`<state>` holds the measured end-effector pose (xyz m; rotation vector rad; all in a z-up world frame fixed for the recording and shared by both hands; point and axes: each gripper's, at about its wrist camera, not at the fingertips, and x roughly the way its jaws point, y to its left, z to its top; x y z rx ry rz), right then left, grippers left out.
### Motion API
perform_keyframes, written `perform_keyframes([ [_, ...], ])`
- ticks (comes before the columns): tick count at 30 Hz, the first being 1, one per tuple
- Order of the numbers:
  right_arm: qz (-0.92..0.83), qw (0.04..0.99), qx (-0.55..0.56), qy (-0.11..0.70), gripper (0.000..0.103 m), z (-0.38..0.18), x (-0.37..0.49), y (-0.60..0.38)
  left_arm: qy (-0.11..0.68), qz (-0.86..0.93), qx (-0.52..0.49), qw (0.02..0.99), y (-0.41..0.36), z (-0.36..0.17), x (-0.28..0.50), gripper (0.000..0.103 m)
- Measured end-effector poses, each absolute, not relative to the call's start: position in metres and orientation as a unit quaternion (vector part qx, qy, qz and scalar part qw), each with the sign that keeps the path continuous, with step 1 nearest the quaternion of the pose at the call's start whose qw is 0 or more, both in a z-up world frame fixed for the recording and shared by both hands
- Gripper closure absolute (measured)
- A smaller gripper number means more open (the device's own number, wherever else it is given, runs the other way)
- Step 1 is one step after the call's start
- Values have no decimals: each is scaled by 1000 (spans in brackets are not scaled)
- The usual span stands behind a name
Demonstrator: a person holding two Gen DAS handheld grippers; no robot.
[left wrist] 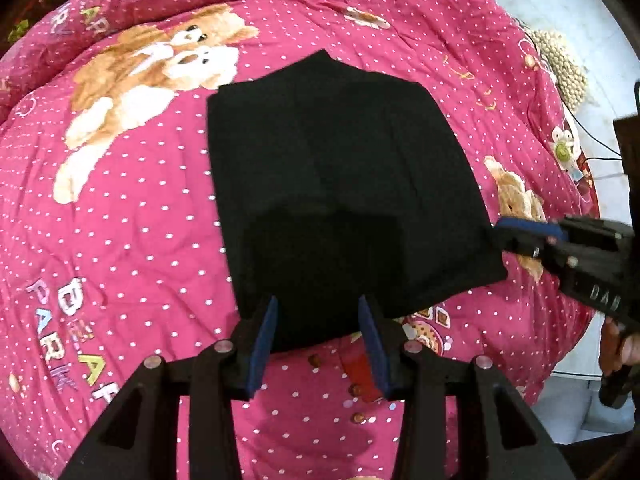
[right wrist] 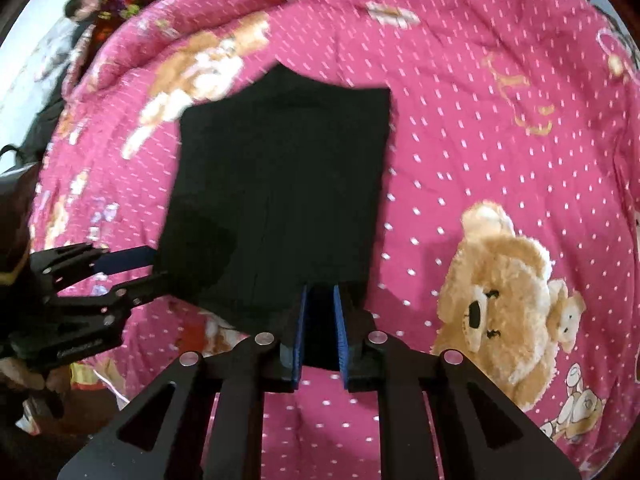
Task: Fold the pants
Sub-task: 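Open both grippers and pull back from the narrow folded stack, then grasp one end of the narrow trouser stack with both grippers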
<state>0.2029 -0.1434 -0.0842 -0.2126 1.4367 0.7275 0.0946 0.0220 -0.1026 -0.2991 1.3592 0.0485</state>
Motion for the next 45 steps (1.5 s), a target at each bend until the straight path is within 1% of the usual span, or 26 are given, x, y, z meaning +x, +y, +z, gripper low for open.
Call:
perform_keyframes([
  [4,319,662,-142,663,90,-104,188,-137,629,33,-136,765,28,-95,83,59],
  [13,326,682,-89,649,90,-58,179,-158,592,53,-143,791,24,-45,61,58],
  [15,331,690,-80,639,86,-44,173,-167,580,57,-144,800,23,-32,59,58],
  [16,332,692,-77,636,79,-39,172,-170,575,59,-143,804,22,-25,58,58],
  [17,335,695,-74,632,77,-33,170,-172,569,62,-142,807,21,-19,58,58],
  [24,342,704,-49,620,77,-10,160,-180,538,67,-144,828,13,13,50,58],
  [32,340,699,-29,629,76,-3,155,-181,530,71,-144,833,9,23,42,58],
  [42,341,704,-13,623,76,-2,159,-177,537,85,-144,827,17,20,44,58],
  [43,341,705,-12,622,74,-3,159,-177,538,85,-145,826,18,19,45,58],
  [44,341,705,-12,622,66,-4,160,-177,540,86,-145,824,18,17,46,58],
  [45,341,705,-13,622,62,-5,161,-176,542,86,-146,823,19,15,48,58],
])
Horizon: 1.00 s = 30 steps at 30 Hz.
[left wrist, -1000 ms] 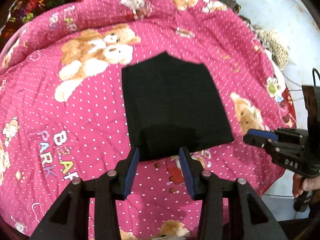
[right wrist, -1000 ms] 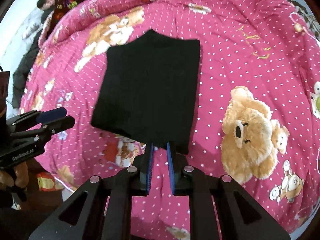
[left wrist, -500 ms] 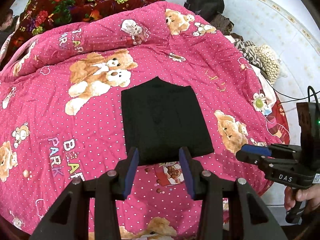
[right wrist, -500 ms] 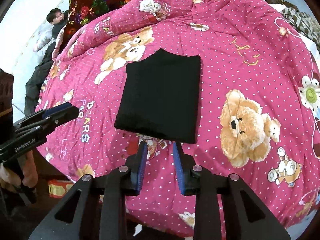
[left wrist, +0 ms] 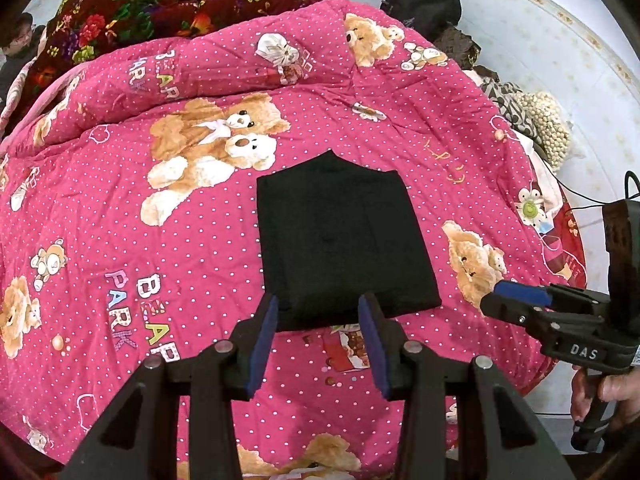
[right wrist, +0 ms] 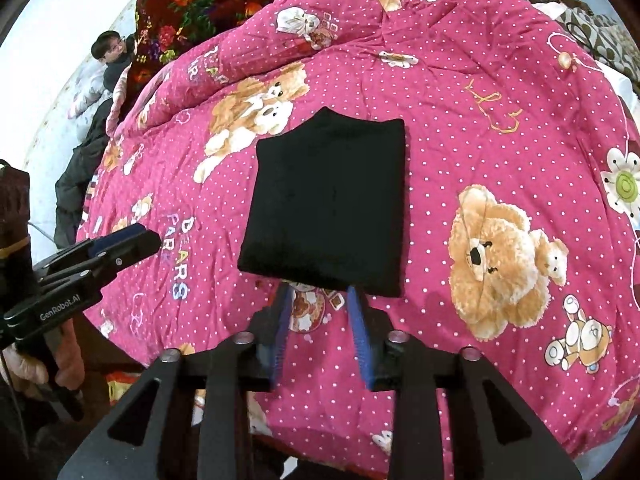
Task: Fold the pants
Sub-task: 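Grasp one end of the narrow trouser stack with both grippers, then lift the stack end with both grippers and fold it over the rest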
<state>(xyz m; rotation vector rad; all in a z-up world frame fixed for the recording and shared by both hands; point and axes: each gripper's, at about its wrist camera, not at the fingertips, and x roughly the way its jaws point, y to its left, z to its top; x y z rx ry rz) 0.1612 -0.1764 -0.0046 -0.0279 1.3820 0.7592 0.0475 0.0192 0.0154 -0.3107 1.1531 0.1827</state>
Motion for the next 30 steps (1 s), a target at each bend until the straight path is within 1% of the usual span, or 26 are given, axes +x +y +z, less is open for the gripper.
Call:
perform_keyframes([
  [1,342,705,-14,622,58,-6,162,-176,544,86,-147,822,20,13,49,58],
  [11,343,683,-21,644,58,-32,178,-167,569,86,-157,802,31,-16,68,58],
  [22,328,646,-8,690,58,-86,221,-154,597,72,-202,773,64,-71,104,58],
  [30,314,633,3,708,58,-127,262,-140,609,61,-251,750,90,-119,134,58],
])
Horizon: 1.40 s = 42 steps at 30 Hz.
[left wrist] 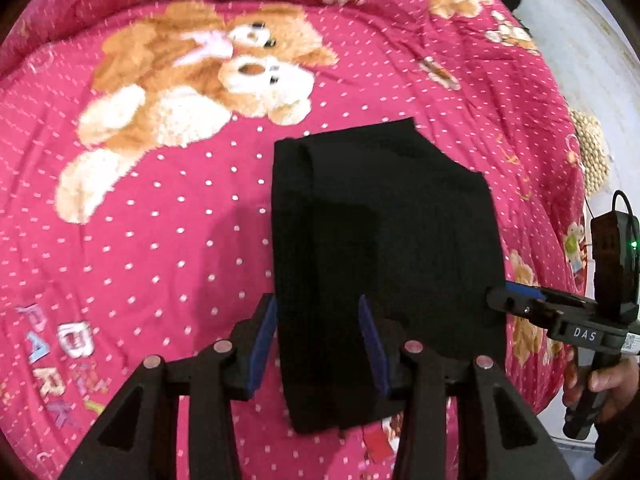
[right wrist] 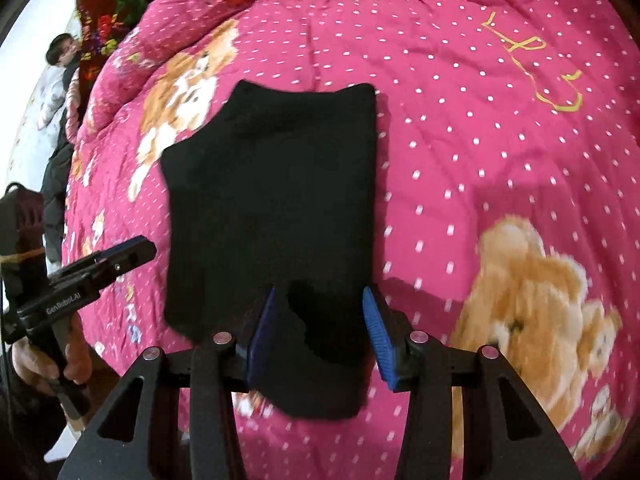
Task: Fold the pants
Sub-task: 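Lift the stack end with both grippers and fold it over the rest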
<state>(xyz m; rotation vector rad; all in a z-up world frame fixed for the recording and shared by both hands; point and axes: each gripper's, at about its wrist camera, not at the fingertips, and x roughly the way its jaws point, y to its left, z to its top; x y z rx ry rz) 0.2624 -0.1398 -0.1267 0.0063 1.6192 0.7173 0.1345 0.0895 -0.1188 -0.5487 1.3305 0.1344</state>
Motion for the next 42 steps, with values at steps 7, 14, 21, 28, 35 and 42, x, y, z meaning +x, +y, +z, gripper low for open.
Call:
perform_keyframes([
  [7,325,619,22,715,58,-143,278,-134,606,51,-285,741,98,-139,147,49],
  [14,330,624,34,707,57,-141,278,-133,593,36,-306,744,105,-145,148,46],
  [21,327,618,33,714,57,-150,280,-129,589,28,-321,741,103,-150,147,45],
  [28,324,624,26,711,64,-145,281,-124,587,25,-334,737,104,-149,149,50],
  [35,322,633,23,704,84,-130,277,-124,584,36,-337,737,102,-132,146,76],
  [42,327,639,18,696,86,-114,274,-120,576,20,-324,750,96,-108,146,83],
])
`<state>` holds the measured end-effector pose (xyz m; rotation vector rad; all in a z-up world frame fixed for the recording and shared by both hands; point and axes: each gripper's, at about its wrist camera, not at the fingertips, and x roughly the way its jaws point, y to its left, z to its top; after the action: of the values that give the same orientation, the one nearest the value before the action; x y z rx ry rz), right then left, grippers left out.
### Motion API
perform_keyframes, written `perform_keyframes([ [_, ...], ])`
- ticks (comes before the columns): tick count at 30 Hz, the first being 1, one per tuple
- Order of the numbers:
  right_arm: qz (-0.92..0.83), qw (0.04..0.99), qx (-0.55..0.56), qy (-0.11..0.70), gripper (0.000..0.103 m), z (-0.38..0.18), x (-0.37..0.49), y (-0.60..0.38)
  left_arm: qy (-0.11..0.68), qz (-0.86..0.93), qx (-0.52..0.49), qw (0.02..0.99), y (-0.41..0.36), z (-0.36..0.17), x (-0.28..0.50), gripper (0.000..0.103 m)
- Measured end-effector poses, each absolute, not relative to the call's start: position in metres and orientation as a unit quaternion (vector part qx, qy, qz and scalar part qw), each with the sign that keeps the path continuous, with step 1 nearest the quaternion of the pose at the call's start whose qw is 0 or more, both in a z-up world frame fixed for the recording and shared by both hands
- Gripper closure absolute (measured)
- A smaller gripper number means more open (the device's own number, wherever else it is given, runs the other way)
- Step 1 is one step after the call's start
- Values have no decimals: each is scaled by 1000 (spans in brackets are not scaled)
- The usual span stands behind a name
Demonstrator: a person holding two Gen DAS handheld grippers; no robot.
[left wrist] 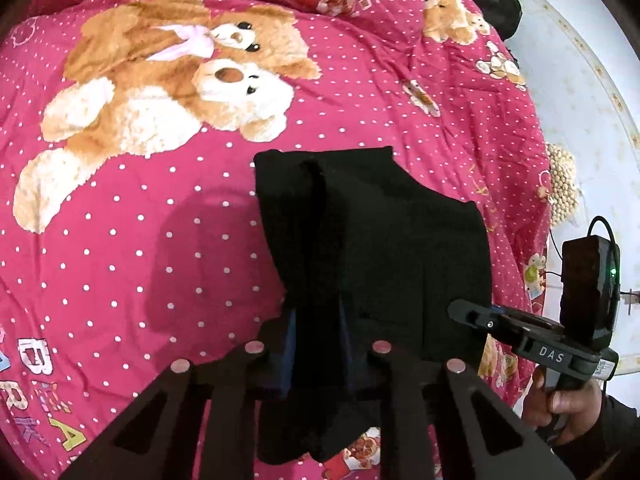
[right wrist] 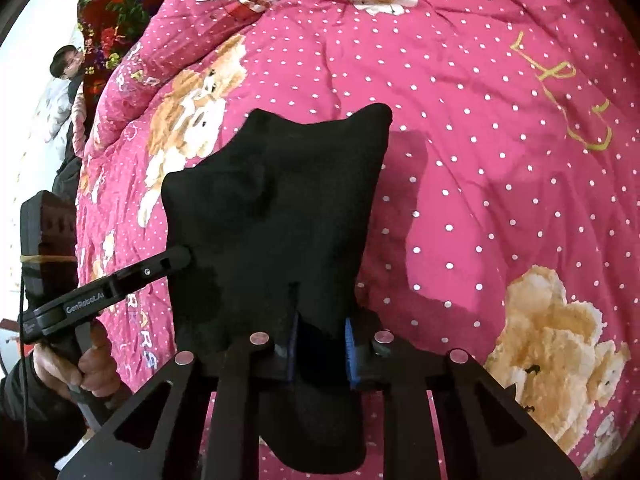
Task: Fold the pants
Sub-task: 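Lift the stack end with both grippers and fold it over the rest, then lower the folded end flat and open both grippers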
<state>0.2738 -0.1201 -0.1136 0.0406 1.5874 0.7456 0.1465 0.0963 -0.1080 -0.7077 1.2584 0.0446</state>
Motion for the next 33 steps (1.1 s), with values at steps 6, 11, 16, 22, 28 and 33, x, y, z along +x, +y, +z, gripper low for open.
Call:
perform_keyframes([
  [6,344,645,24,682,86,-87,268,-114,561,13,-313,766,95,-82,142,86],
  [11,355,643,45,677,86,-73,266,-108,545,22,-312,778,110,-61,131,86],
  [16,367,630,46,683,86,-76,260,-87,545,43,-315,776,131,-59,117,86],
  [22,380,600,34,704,86,-94,245,-53,557,72,-325,761,154,-73,96,86],
  [28,376,580,25,722,86,-115,236,-40,573,80,-331,746,165,-92,84,85],
  [33,343,599,1,724,79,-122,245,-46,581,100,-315,744,169,-102,84,82],
])
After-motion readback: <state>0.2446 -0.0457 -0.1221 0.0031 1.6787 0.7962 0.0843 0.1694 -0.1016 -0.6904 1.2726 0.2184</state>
